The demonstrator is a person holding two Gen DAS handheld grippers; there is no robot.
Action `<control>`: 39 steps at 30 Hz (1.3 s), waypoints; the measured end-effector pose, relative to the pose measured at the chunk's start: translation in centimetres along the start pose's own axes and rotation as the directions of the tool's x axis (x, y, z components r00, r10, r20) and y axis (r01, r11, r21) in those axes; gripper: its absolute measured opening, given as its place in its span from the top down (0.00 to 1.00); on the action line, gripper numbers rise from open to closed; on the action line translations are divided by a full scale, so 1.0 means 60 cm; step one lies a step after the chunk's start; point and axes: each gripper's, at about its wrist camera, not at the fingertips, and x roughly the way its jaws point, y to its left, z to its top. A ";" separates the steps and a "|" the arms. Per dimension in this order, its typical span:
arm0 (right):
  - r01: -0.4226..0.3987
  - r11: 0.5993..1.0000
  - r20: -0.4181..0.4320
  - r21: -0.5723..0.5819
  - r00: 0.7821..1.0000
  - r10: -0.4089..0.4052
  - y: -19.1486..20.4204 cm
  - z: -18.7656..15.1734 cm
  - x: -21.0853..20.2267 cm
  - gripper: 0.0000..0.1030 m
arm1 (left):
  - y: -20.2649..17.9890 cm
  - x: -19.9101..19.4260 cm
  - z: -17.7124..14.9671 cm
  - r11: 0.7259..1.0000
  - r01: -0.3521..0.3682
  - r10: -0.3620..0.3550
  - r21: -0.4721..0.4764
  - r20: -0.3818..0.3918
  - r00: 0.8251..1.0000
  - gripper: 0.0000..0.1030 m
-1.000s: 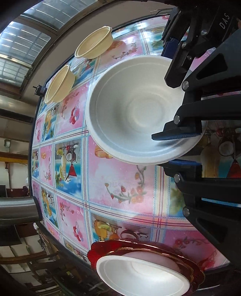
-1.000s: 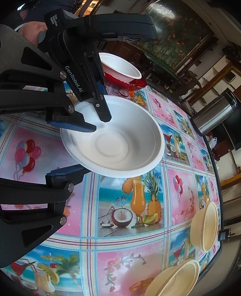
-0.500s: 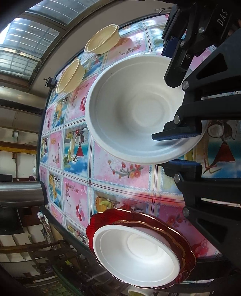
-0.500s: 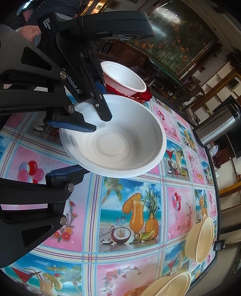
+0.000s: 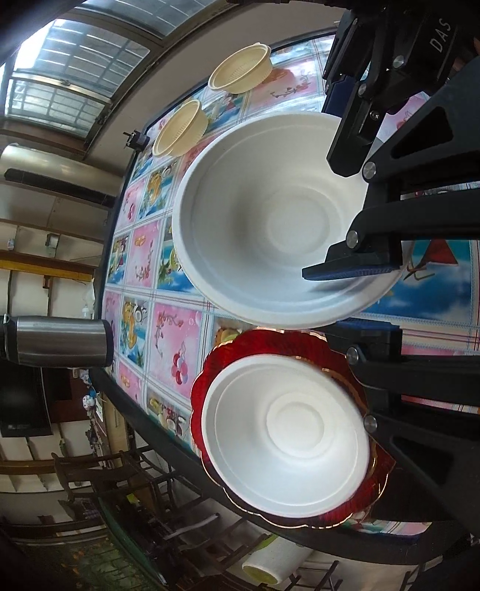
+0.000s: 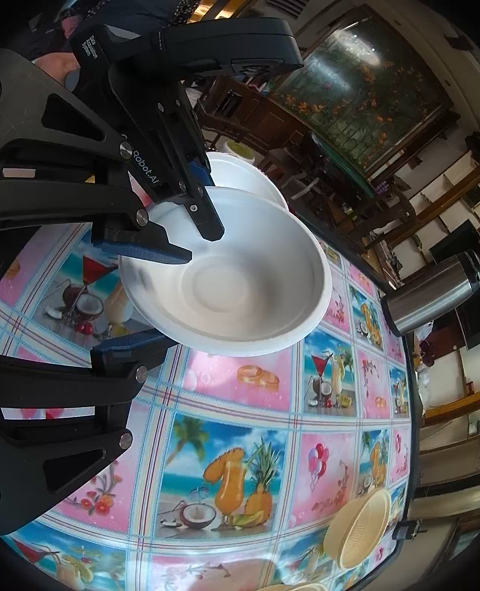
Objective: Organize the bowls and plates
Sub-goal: 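Carry the second white bowl with the left tool over the plate stack, then lower the second white bowl into the first and open the left tool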
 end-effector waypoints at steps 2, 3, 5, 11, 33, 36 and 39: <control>-0.010 1.000 -0.004 -0.017 1.000 0.010 0.018 0.009 0.008 0.65 | 0.017 -0.007 0.003 1.000 -0.010 0.010 -0.019 0.008 1.000 0.83; -0.016 1.000 -0.006 -0.026 1.000 0.016 0.027 0.014 0.012 0.65 | 0.029 -0.012 0.005 0.999 -0.013 0.014 -0.033 0.012 1.000 0.83; -0.030 0.999 -0.016 -0.043 0.999 0.029 0.046 0.025 0.024 0.65 | 0.052 -0.019 0.009 0.998 -0.016 0.017 -0.057 0.018 1.000 0.83; -0.067 0.992 -0.058 -0.103 0.996 0.061 0.113 0.060 0.066 0.65 | 0.125 -0.034 0.016 0.989 -0.055 0.061 -0.137 0.039 0.997 0.83; -0.008 0.992 -0.136 -0.123 0.991 -0.009 0.177 0.097 0.204 0.65 | 0.213 0.033 0.006 0.968 -0.120 0.116 -0.219 -0.030 0.993 0.80; 0.017 0.992 -0.117 -0.124 0.993 -0.031 0.175 0.101 0.201 0.65 | 0.215 0.036 0.004 0.969 -0.121 0.116 -0.214 -0.038 0.993 0.80; 0.020 0.994 -0.107 -0.110 0.994 -0.031 0.170 0.102 0.197 0.65 | 0.219 0.038 0.003 0.968 -0.125 0.119 -0.217 -0.042 0.992 0.80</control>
